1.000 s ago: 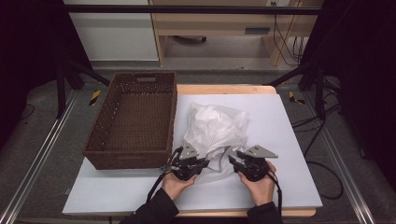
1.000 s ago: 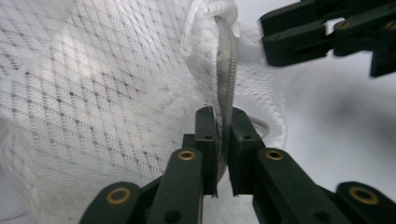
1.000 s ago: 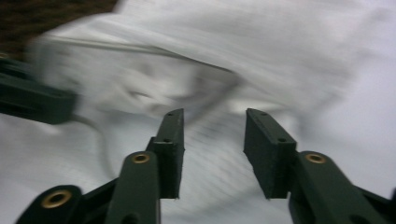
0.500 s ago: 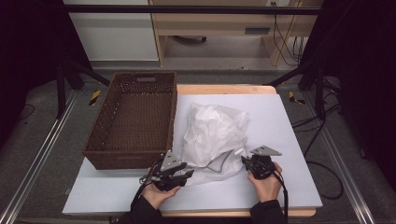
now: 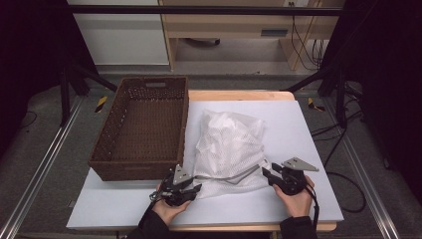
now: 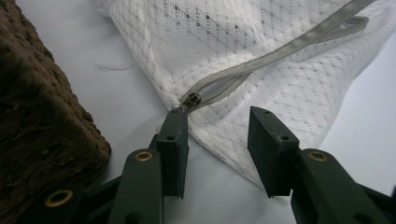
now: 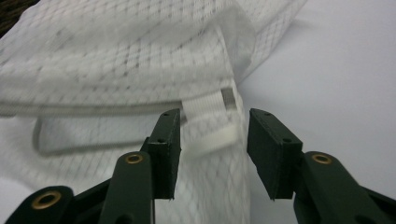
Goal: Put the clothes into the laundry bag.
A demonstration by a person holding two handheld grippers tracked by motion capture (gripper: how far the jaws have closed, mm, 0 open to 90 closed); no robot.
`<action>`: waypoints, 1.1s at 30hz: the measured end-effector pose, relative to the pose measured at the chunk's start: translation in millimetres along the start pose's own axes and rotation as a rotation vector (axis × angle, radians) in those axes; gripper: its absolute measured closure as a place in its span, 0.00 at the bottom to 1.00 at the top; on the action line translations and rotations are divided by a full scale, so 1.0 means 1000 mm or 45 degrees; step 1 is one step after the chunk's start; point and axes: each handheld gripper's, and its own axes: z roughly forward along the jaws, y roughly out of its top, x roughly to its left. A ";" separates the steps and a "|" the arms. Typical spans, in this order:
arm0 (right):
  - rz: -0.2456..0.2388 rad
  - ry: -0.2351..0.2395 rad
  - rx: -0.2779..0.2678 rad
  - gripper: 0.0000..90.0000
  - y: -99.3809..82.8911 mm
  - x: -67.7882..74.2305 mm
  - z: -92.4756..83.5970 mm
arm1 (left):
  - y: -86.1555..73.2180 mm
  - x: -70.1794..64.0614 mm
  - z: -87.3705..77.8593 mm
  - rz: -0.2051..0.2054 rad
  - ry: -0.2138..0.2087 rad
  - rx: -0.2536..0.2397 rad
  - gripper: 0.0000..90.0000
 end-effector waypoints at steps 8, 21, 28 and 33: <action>0.017 -0.037 0.119 0.94 -0.009 -0.003 0.017 | 0.004 0.002 0.001 0.012 0.035 0.021 0.96; 0.109 -0.001 0.101 0.93 -0.038 -0.015 -0.019 | -0.001 0.016 -0.009 0.010 -0.023 0.011 0.99; 0.070 -0.016 0.001 0.75 -0.034 -0.019 -0.029 | -0.003 0.022 -0.028 -0.016 -0.065 -0.099 0.88; 0.065 0.002 -0.085 0.60 -0.029 -0.023 -0.036 | -0.005 0.031 -0.044 -0.039 -0.076 -0.149 0.75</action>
